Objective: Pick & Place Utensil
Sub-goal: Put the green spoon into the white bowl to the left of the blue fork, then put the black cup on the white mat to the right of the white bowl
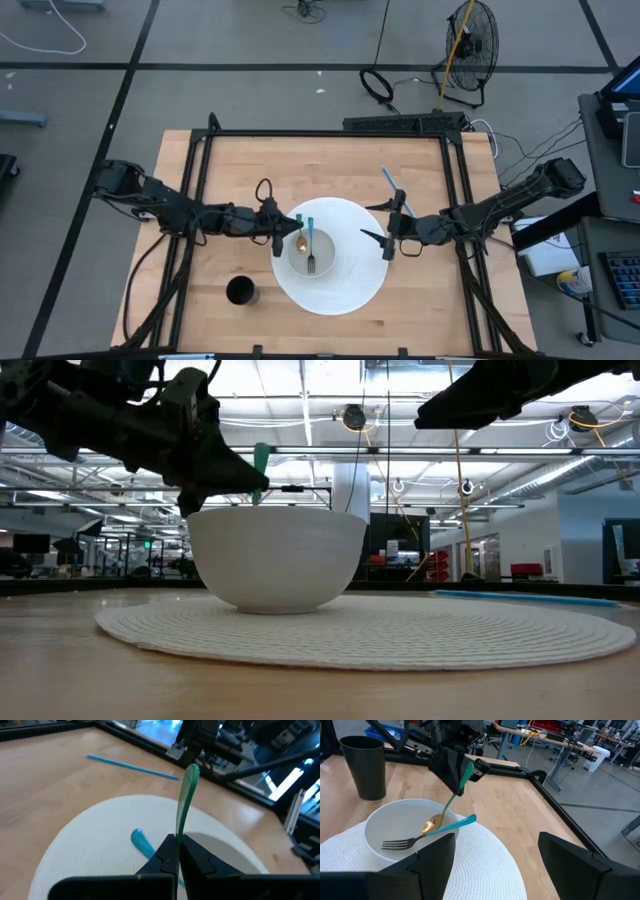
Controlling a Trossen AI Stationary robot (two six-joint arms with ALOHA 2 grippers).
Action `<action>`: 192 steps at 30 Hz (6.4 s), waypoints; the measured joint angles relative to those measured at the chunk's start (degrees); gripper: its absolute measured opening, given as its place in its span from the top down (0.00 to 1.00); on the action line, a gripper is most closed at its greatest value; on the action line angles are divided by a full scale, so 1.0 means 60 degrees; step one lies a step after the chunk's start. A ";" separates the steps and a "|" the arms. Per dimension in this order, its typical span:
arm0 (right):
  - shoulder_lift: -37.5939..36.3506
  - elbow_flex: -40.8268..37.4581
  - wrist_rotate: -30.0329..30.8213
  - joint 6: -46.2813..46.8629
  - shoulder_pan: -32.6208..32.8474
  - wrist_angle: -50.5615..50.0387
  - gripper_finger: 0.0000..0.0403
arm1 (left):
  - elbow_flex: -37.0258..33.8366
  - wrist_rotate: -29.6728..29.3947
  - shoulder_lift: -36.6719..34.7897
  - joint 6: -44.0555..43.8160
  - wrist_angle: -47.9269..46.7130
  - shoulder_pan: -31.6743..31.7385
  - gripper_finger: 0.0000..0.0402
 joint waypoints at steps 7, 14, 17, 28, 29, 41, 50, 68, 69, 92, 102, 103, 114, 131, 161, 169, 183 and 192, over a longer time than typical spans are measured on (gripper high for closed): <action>0.0000 0.0000 0.0000 0.0001 0.0000 0.0000 0.31 | 0.0011 0.0140 0.0881 -0.0059 0.1177 0.0049 0.99; 0.0000 0.0000 -0.0004 0.0004 0.0000 0.0000 0.31 | 0.0007 0.0525 0.1055 -0.0141 0.1123 0.0204 0.98; 0.0000 -0.0006 -0.0004 0.0104 0.0000 0.0006 0.31 | 0.0007 0.0501 0.1046 -0.0176 0.1132 0.0228 0.99; 0.0004 -0.0339 -0.0004 0.0327 -0.0004 0.0361 0.31 | 0.0007 0.0437 0.1049 -0.0416 0.0693 0.0474 0.91; 0.0004 -0.0379 -0.0004 0.0321 -0.0004 0.0479 0.31 | 0.0007 0.0433 0.1049 -0.0416 0.0693 0.0474 0.91; 0.0004 -0.0437 -0.0004 0.0289 -0.0004 0.0568 0.31 | 0.0007 0.0433 0.1049 -0.0188 0.0643 0.0474 0.90; 0.0004 -0.0437 -0.0004 0.0311 -0.0004 0.0568 0.31 | 0.0007 0.0419 0.1049 0.0619 0.0612 0.0474 0.73; 0.0004 -0.0437 -0.0040 0.0319 -0.0003 0.0565 0.31 | 0.0007 0.0517 0.1049 0.2456 0.0634 0.0956 0.68; 0.0004 -0.0440 -0.0040 0.0319 -0.0004 0.0565 0.31 | 0.0007 0.0521 0.1049 0.2527 0.0672 0.1015 0.68; 0.0004 -0.0441 -0.0047 0.0319 0.0000 0.0498 0.31 | 0.0015 0.1092 -0.4200 0.4555 -0.2184 0.1134 0.67; 0.0004 -0.0441 -0.0047 -0.0027 -0.0005 0.0495 0.31 | 0.0882 0.0374 -0.6615 0.3145 -0.7487 -0.1211 0.67; 0.0004 -0.0441 -0.0048 -0.0078 -0.0019 0.0495 0.31 | 0.1089 0.0018 -0.6602 0.3029 -0.7970 -0.1513 0.67; 0.0004 -0.0441 -0.0076 -0.0191 -0.0026 0.0492 0.31 | 0.3683 -0.1062 -0.5260 0.1334 -1.2626 -0.3823 0.67; 0.0004 -0.0441 -0.0084 -0.0188 -0.0029 0.0470 0.31 | 0.4524 0.0689 -0.3410 -0.1048 -1.4399 -0.4583 0.67; 0.0004 -0.0441 -0.0084 -0.0002 -0.0029 0.0484 0.31 | 0.4521 0.2511 -0.1643 -0.2134 -1.4346 -0.4575 0.94; 0.0004 -0.0441 -0.0082 -0.0006 -0.0029 0.0484 0.31 | 0.4510 0.2266 -0.1643 -0.2106 -1.4536 -0.4575 0.98; 0.0007 -0.0448 -0.0084 -0.0002 -0.0029 0.0484 0.31 | 0.4557 0.1384 -0.1825 -0.2690 -1.6280 -0.4367 0.99; 0.0007 -0.0448 -0.0084 0.0071 -0.0029 0.0484 0.31 | 0.4503 0.0441 -0.2916 -0.2115 -1.7257 -0.3665 0.99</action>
